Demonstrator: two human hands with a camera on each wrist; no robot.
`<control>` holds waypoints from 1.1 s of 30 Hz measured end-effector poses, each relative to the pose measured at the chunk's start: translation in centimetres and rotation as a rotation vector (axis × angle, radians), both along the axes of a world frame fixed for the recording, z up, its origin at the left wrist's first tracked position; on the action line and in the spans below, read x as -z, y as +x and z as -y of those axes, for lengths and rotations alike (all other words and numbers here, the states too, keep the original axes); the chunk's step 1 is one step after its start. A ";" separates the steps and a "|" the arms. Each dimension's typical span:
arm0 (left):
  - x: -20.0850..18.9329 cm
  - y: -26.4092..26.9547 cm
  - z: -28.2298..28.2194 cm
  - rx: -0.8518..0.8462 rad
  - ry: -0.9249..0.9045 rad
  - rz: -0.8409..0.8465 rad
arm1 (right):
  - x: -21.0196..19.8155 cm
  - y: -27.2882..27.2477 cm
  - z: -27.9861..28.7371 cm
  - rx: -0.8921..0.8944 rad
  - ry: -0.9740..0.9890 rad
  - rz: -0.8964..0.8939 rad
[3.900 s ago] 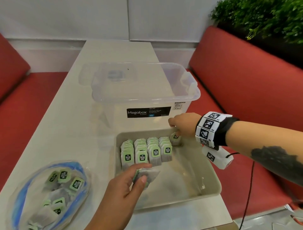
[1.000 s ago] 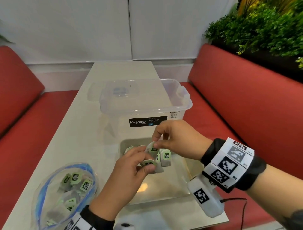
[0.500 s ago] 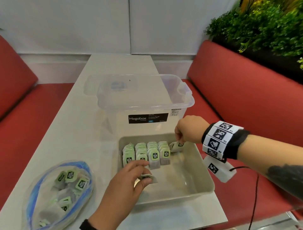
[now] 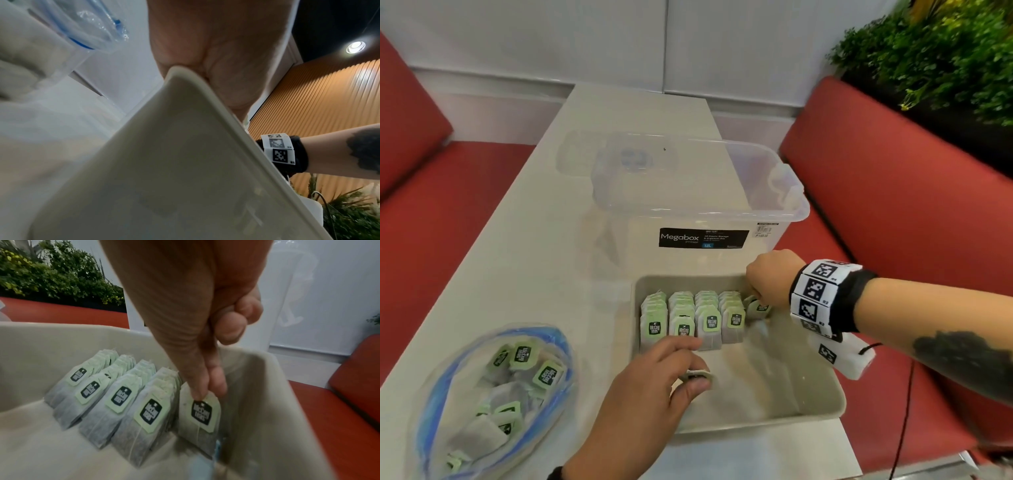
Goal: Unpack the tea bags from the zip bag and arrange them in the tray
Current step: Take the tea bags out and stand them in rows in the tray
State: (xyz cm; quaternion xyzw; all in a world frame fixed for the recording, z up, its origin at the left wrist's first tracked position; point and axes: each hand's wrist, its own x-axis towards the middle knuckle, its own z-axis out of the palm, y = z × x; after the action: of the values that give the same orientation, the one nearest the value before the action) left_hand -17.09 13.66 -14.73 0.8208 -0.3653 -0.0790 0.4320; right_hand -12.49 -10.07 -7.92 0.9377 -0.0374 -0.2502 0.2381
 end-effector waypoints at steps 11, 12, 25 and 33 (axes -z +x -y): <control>-0.3 -0.1 0.1 0.006 0.032 -0.034 | 0.5 0.2 -0.8 -0.051 -0.056 -0.031; -0.3 -0.1 0.1 0.006 0.032 -0.033 | 0.5 0.1 -0.8 -0.050 -0.054 -0.030; -0.1 -0.1 0.0 0.008 0.044 -0.026 | 0.5 -0.2 -0.9 -0.028 0.009 -0.041; 0.3 0.2 -0.2 0.017 0.068 0.095 | 1.2 0.3 -0.5 0.123 0.087 -0.066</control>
State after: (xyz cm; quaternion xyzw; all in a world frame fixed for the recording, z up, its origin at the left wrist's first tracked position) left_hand -16.92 13.90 -15.06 0.8348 -0.3894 -0.0558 0.3852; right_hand -12.19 -9.62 -9.09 0.9343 -0.0759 -0.2967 0.1823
